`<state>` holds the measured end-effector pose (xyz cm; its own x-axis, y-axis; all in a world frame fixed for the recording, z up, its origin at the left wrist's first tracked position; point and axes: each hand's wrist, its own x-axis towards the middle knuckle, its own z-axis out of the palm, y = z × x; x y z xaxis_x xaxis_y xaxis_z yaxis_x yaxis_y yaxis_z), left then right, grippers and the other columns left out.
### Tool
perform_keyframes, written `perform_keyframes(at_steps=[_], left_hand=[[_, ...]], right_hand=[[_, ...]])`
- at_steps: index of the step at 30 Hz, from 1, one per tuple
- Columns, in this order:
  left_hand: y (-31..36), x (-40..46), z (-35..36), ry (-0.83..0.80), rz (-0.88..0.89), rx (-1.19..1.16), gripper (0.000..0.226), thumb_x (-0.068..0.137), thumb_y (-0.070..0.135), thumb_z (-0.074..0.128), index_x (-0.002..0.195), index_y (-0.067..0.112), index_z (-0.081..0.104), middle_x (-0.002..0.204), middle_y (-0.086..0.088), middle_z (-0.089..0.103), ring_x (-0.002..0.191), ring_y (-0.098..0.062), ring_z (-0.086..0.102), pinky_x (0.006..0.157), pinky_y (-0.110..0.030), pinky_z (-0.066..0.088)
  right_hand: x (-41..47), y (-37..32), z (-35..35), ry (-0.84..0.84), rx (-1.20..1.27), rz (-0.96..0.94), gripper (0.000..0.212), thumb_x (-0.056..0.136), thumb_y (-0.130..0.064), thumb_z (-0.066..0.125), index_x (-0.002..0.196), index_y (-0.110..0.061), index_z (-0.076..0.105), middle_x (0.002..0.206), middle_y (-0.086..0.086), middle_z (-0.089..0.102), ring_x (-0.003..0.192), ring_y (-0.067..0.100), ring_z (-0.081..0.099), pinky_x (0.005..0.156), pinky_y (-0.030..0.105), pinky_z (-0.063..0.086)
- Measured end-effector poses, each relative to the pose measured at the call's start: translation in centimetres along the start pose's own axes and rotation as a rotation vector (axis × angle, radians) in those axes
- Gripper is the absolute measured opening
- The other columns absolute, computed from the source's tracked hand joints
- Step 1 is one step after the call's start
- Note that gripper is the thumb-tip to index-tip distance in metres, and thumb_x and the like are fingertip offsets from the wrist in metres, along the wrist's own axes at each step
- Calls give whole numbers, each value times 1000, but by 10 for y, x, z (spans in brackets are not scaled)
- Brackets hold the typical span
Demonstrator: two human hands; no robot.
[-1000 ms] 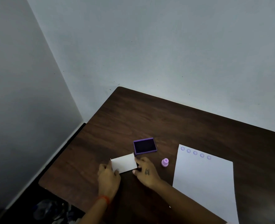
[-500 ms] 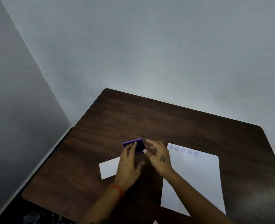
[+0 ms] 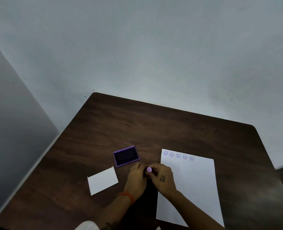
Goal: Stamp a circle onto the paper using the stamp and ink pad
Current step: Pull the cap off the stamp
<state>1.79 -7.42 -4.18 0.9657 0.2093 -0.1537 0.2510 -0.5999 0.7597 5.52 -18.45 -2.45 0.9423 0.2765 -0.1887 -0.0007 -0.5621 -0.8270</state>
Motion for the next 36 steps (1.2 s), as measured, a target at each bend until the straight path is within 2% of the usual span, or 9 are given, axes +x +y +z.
perform_keyframes(at_steps=[7,10,16,23,26,28,31,34,36], left_hand=[[-1,6,-5,-4,35,-44,19,86,18,59,104,12,61,110,-6,61,99,-15,56,87,-20,44],[-1,2,-12,49,80,-134,18,84,24,63,102,20,64,100,8,62,92,-2,57,78,-8,44],[-3,-7,-16,87,116,-191,9,80,30,67,88,31,65,80,23,62,84,11,58,72,1,42],[1,-5,-19,72,120,-158,10,75,28,72,82,32,67,71,28,59,84,16,56,72,4,40],[1,-4,-22,57,126,-161,20,73,27,74,74,42,61,71,27,60,84,16,56,73,4,40],[2,-4,-24,65,133,-153,16,73,29,74,76,39,62,70,27,59,84,17,56,73,4,40],[4,-1,-24,96,146,-130,10,75,30,72,84,27,67,69,28,56,82,20,54,72,6,37],[4,1,-23,94,156,-98,12,76,29,72,86,25,68,69,27,55,80,23,53,71,8,36],[3,2,-22,100,145,-96,15,75,27,73,90,25,69,70,30,53,80,26,51,72,10,34]], right_hand=[[3,-4,-6,-26,55,-6,21,85,-23,64,95,-5,71,93,13,73,83,21,67,78,21,54],[1,-7,-9,3,152,55,20,84,-21,65,97,-7,70,95,10,72,85,17,67,73,12,50],[-9,-5,-12,-30,285,165,23,80,-26,70,97,-12,71,98,8,73,90,18,68,87,31,56],[-6,-10,-20,-23,288,175,12,78,-23,73,88,-17,71,85,0,70,79,10,65,62,8,50],[-5,-13,-26,-73,294,165,17,79,-22,71,95,-18,69,89,-2,69,83,10,65,61,6,49],[-3,-14,-28,-83,285,156,24,79,-25,71,101,-17,68,92,-4,69,85,10,65,63,6,49],[-1,-14,-28,-67,260,182,25,78,-28,72,97,-12,69,92,2,71,84,15,68,69,14,54],[1,-15,-29,-85,260,208,25,78,-27,72,94,-9,70,94,10,72,83,19,69,73,20,56],[2,-16,-32,-113,327,267,27,80,-24,70,99,-6,68,102,14,71,90,23,68,84,30,57]])
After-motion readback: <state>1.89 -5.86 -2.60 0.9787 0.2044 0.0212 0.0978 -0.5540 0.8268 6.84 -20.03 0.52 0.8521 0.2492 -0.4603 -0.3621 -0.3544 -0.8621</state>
